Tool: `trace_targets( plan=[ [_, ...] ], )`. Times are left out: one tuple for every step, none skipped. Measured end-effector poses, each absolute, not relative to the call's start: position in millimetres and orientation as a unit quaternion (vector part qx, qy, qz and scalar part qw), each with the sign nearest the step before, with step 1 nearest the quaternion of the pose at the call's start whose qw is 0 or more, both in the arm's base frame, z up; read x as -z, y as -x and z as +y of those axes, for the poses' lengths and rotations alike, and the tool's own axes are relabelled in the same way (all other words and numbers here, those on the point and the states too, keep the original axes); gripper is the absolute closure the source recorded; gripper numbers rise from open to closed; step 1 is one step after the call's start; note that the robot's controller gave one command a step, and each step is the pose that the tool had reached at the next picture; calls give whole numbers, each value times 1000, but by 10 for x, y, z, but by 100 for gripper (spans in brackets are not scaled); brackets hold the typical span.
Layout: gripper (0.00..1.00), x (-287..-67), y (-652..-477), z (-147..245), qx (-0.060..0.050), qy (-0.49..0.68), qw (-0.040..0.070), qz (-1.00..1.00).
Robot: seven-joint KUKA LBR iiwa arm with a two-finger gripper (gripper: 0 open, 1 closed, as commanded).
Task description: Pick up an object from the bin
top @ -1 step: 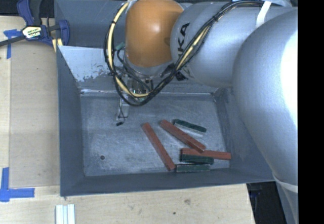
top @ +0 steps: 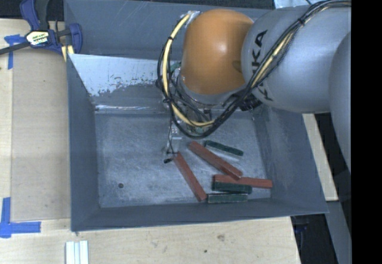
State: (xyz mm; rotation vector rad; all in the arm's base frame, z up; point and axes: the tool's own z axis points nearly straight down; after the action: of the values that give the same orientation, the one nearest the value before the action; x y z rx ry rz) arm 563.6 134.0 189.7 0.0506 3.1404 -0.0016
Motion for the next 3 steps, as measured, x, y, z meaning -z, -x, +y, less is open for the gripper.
trace_targets(
  plan=[
    [0,-1919,-5281,521,2,10,0,1000],
    [0,-1072,-5458,-129,1,-90,-2,996],
    [0,-715,-5491,-225,-1,-32,-3,999]
  ],
)
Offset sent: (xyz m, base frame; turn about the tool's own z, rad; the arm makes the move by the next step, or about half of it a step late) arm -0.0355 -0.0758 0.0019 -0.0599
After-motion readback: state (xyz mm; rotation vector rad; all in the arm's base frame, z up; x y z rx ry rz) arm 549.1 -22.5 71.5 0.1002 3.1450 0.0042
